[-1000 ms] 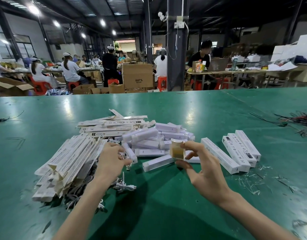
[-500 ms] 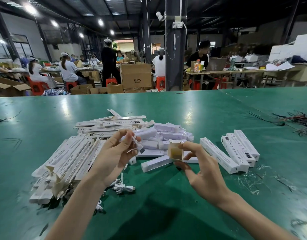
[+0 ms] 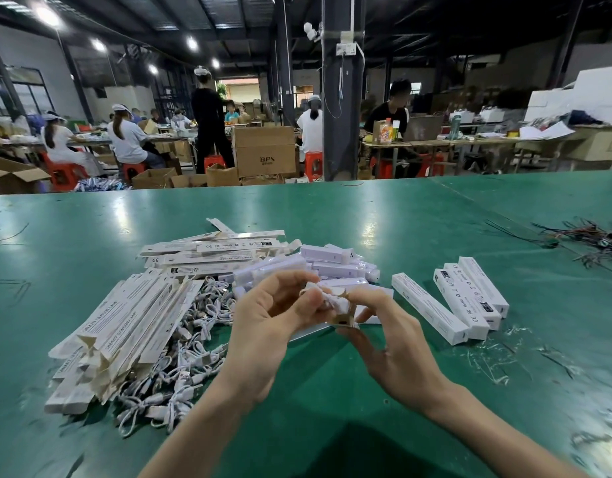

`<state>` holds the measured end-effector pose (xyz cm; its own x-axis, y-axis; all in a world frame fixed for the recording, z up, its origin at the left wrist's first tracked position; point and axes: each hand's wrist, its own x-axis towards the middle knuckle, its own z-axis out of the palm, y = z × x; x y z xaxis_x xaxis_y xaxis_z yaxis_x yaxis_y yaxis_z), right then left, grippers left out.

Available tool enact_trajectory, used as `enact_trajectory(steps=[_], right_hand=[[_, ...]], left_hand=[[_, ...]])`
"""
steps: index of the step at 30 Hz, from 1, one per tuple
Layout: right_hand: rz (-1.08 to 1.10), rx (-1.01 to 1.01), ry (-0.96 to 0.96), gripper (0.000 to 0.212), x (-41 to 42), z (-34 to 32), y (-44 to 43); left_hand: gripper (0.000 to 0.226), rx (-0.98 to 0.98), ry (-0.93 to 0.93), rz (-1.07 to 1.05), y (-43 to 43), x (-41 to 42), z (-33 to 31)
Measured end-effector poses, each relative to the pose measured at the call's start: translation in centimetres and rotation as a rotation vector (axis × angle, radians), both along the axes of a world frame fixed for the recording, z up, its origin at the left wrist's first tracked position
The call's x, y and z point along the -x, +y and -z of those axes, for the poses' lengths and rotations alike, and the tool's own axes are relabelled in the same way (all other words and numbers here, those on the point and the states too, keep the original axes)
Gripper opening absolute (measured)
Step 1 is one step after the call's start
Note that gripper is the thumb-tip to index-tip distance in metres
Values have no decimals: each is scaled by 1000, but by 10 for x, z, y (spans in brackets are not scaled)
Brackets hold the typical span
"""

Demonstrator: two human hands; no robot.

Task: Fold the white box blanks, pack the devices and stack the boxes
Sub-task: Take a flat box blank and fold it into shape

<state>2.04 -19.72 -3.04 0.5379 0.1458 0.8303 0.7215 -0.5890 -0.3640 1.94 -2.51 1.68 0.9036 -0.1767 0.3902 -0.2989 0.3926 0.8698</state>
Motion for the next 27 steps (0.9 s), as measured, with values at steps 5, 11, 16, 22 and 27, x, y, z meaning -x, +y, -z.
enact_trajectory(steps=[5, 11, 16, 22, 27], right_hand=[[-24, -43, 28, 48, 2, -4, 1], [-46, -6, 35, 54, 3, -2, 2], [-30, -20, 19, 45, 3, -2, 4], [-17, -11, -6, 48, 1, -1, 5], [-34, -1, -1, 54, 1, 0, 3]], left_hand=[[22, -101, -162, -210, -1, 2, 2], [27, -315, -332, -362, -2, 4, 6], [17, -578, -726, -562, -1, 0, 13], [10, -722, -880, -684, -2, -2, 19], [38, -555, -378, -499, -9, 3, 14]])
